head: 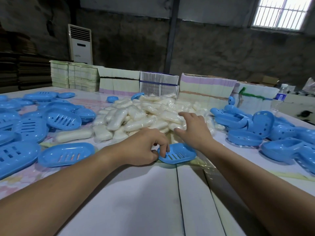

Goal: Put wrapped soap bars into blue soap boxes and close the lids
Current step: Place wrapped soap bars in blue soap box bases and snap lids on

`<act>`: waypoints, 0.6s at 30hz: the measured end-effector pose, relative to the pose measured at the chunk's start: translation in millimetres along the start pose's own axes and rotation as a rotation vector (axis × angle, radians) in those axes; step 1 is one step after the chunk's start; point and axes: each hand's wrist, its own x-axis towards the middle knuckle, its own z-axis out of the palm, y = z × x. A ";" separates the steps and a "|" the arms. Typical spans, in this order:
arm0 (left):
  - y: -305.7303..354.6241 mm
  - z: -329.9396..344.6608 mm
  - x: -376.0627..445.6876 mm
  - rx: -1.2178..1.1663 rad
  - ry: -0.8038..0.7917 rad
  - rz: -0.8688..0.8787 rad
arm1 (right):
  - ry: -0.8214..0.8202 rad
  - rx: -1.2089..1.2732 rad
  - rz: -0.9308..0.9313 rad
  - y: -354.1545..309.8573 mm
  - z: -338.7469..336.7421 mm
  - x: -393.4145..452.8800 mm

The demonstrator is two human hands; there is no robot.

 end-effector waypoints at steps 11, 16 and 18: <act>7.4 -2.6 2.1 -0.010 -0.039 -0.053 | -0.016 -0.300 0.023 -8.1 21.8 25.4; 12.3 -1.9 1.8 -0.029 -0.044 -0.021 | -0.093 -0.185 0.080 -12.4 27.1 27.7; 11.0 -3.6 2.0 -0.029 -0.046 -0.030 | -0.073 -0.126 0.065 -11.3 26.8 25.6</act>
